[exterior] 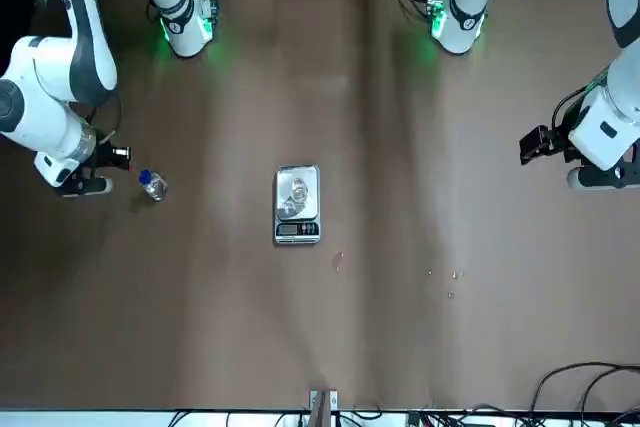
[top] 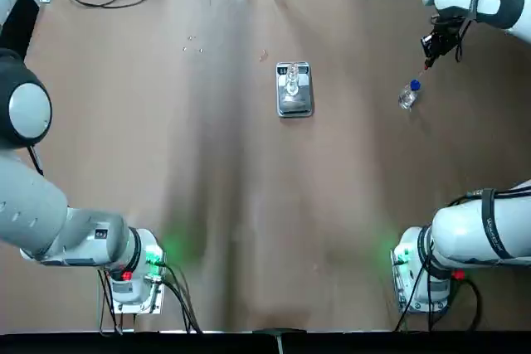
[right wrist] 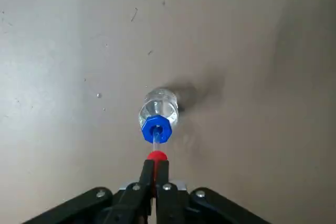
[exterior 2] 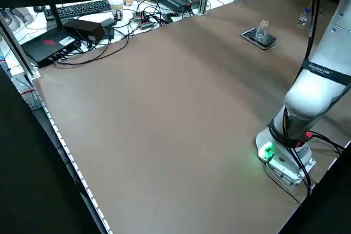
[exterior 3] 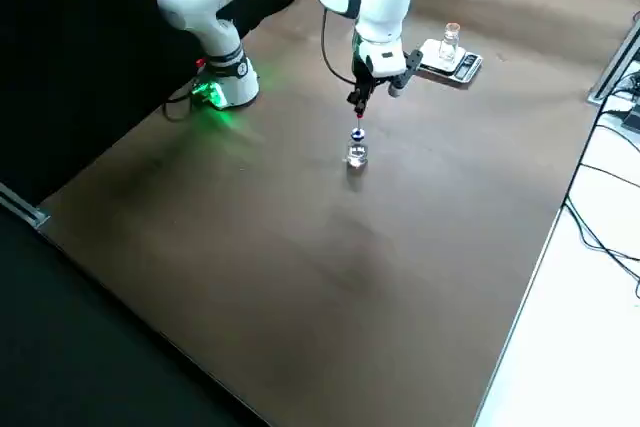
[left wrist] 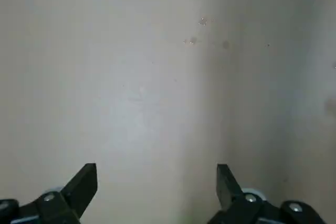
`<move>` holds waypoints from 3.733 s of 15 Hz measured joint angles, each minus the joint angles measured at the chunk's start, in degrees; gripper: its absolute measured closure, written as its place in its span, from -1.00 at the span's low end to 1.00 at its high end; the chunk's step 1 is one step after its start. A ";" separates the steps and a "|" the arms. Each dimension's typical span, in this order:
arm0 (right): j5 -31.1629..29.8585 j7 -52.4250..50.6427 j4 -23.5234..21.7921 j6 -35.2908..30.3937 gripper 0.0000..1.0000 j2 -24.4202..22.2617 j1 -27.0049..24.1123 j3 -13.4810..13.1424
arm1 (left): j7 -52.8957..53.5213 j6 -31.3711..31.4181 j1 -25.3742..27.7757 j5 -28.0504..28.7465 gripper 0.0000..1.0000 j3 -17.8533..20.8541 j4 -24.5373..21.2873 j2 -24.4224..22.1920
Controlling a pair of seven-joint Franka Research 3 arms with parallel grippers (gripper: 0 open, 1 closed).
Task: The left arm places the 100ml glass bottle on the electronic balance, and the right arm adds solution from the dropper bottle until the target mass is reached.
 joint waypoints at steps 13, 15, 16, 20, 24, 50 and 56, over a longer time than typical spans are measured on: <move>-0.53 -0.05 0.00 0.56 0.90 0.08 -0.14 0.10 | 0.00 0.06 0.17 0.00 -1.00 0.05 0.08 0.00; -0.76 -0.07 -0.01 0.55 0.90 0.08 0.01 0.22 | 0.00 0.06 0.17 0.00 -1.00 0.05 0.10 0.00; -0.82 -0.08 -0.02 0.53 0.90 0.08 0.11 0.29 | 0.00 0.06 0.17 0.00 -1.00 0.05 0.11 0.00; -0.92 -0.14 -0.01 0.15 0.90 0.02 0.75 0.52 | -0.01 0.06 0.17 0.00 -1.00 0.06 0.12 0.00; -0.96 -0.14 -0.01 0.17 0.90 0.01 0.77 0.52 | -0.01 0.06 0.17 0.00 -1.00 0.06 0.13 0.00; -3.14 -0.12 -0.12 -0.25 0.90 -0.12 0.78 0.49 | -0.01 0.06 0.15 0.00 -1.00 0.04 0.29 0.00; -3.14 0.00 -0.38 -1.56 0.90 -1.02 0.82 0.60 | -0.02 0.06 0.13 0.00 -1.00 0.01 0.30 0.00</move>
